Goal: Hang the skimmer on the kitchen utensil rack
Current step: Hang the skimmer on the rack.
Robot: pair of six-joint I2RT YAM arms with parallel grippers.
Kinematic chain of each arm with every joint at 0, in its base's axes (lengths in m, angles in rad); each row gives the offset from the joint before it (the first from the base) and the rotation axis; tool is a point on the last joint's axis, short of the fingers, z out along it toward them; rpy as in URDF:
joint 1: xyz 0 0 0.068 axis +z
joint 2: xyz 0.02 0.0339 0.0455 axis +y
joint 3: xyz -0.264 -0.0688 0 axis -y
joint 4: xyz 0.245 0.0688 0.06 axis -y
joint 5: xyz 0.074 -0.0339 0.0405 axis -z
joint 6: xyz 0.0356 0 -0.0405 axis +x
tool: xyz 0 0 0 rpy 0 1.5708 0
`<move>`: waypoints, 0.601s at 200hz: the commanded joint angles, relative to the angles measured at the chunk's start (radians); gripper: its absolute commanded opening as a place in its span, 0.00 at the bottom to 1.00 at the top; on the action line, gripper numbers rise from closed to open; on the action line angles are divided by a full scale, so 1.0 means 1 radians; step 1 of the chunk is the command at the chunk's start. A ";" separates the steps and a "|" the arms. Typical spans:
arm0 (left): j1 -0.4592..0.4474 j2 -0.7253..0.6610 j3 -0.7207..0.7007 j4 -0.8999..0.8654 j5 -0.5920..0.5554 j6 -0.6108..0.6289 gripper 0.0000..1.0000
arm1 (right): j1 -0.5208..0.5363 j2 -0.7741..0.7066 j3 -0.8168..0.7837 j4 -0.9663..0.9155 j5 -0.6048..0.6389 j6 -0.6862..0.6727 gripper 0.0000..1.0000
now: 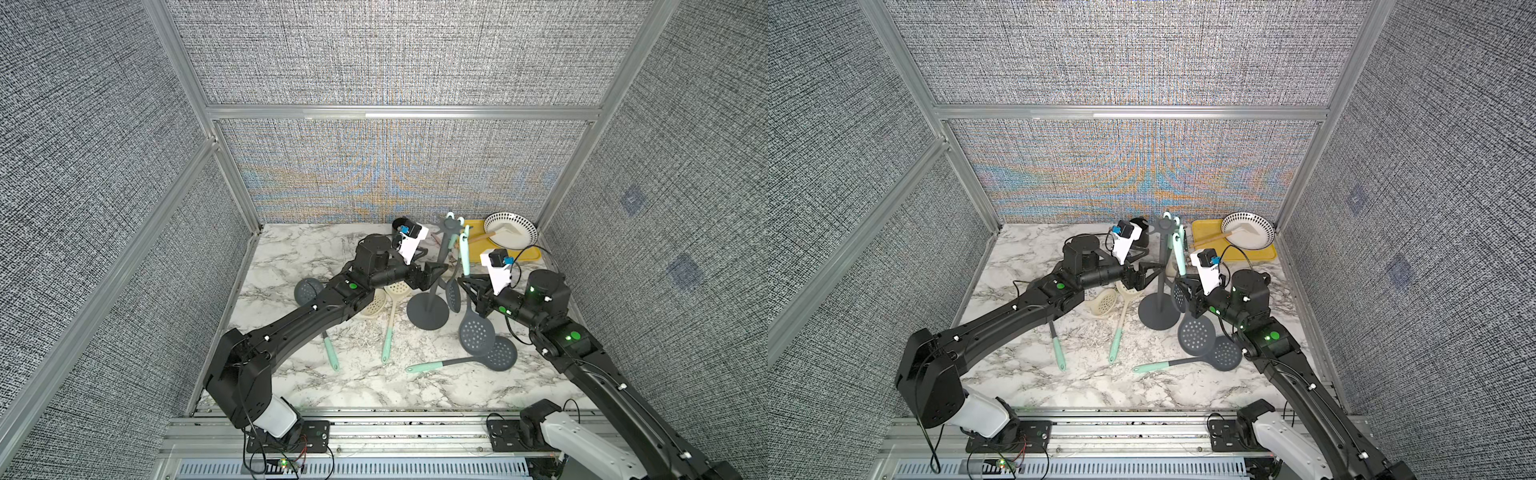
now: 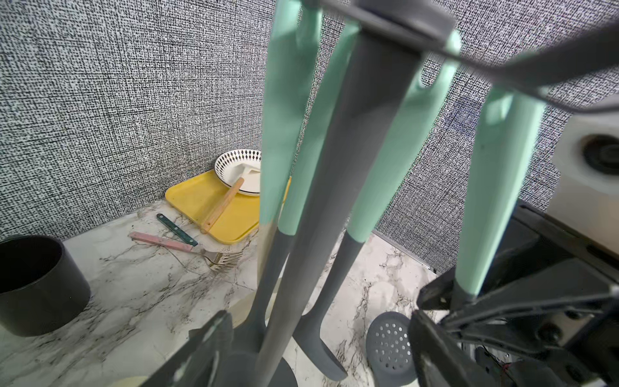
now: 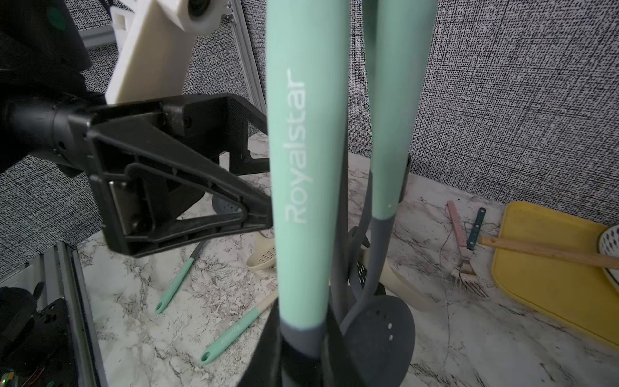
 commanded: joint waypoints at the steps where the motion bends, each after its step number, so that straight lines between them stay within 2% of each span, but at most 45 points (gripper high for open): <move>1: 0.000 -0.002 -0.002 0.038 0.007 0.000 0.84 | -0.001 0.023 -0.010 0.009 0.025 0.032 0.00; 49: 0.000 -0.025 -0.032 0.038 -0.018 0.002 0.85 | -0.001 0.088 0.007 0.063 -0.008 0.039 0.00; 86: 0.000 -0.075 -0.090 0.028 -0.080 0.010 0.89 | -0.001 0.074 -0.009 0.072 -0.022 0.039 0.39; 106: 0.000 -0.104 -0.127 0.021 -0.119 0.010 0.92 | -0.001 0.058 -0.014 0.071 -0.019 0.037 0.50; 120: 0.000 -0.125 -0.148 0.013 -0.141 0.009 0.93 | -0.001 0.048 -0.014 0.069 -0.015 0.036 0.53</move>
